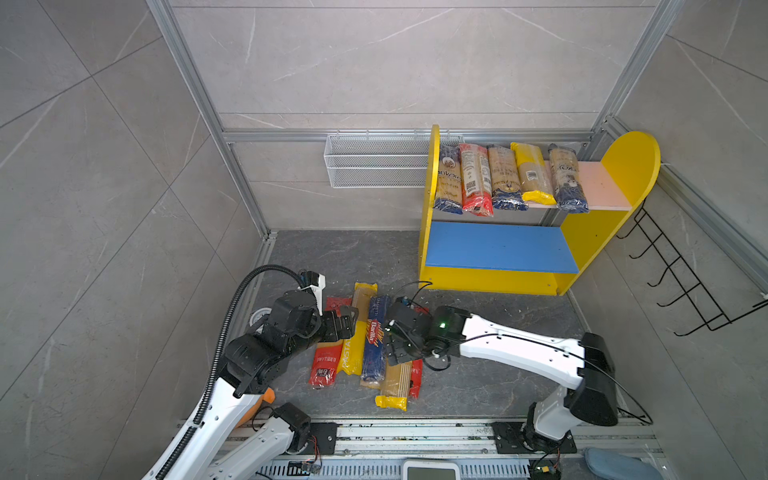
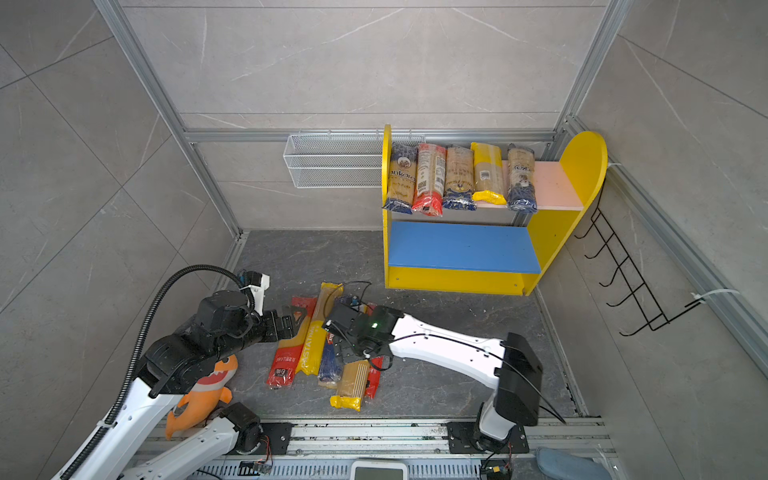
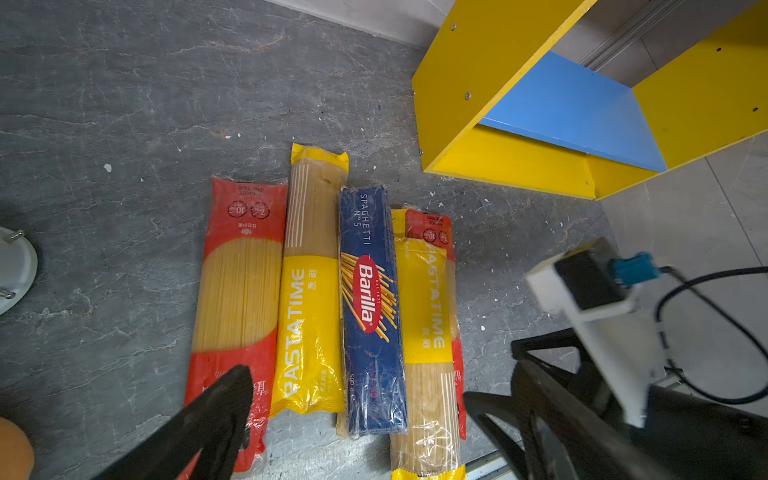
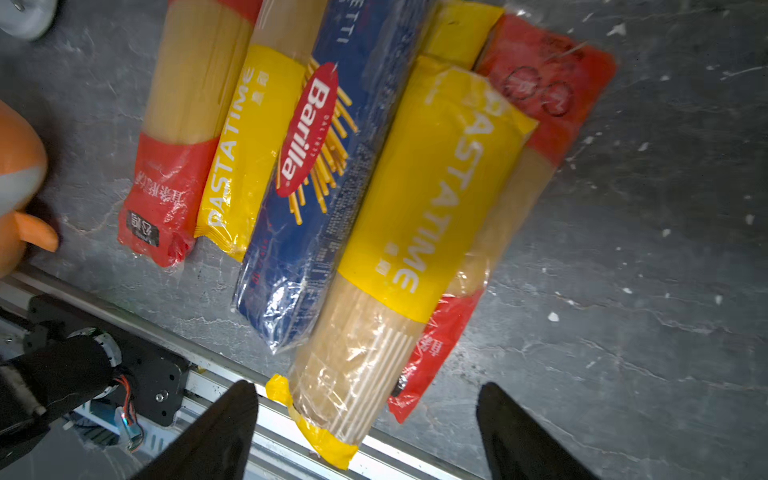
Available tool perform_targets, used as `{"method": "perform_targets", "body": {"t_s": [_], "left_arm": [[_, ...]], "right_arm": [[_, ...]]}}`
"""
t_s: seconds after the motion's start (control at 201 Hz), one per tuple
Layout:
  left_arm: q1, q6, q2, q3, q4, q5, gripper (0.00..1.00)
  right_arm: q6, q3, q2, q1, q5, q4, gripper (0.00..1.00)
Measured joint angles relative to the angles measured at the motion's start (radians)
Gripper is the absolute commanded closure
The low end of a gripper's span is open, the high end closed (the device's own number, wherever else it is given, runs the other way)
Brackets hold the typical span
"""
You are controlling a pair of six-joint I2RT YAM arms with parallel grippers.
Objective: Place and organize the pasta boxes and bags onto the shelf
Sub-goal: 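Withdraw the right gripper down toward the blue Barilla pack on the floor, then lower the right gripper onto the Barilla pack's end and close it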
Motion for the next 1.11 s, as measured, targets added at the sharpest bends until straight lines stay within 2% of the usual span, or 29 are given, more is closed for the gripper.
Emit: {"method": "perform_targets", "body": {"t_s": [0.254, 0.508, 1.11], "left_arm": [[0.003, -0.003, -0.089, 0.000, -0.096, -0.084, 0.00], [0.005, -0.029, -0.164, 0.002, -0.171, -0.152, 0.00], [0.005, -0.032, -0.150, 0.123, -0.268, -0.251, 0.00]], "right_arm": [[0.001, 0.256, 0.248, 0.057, 0.032, -0.049, 0.13], [0.001, 0.322, 0.391, 0.057, 0.069, -0.118, 0.14], [-0.003, 0.381, 0.483, 0.057, 0.073, -0.145, 0.13]]}}
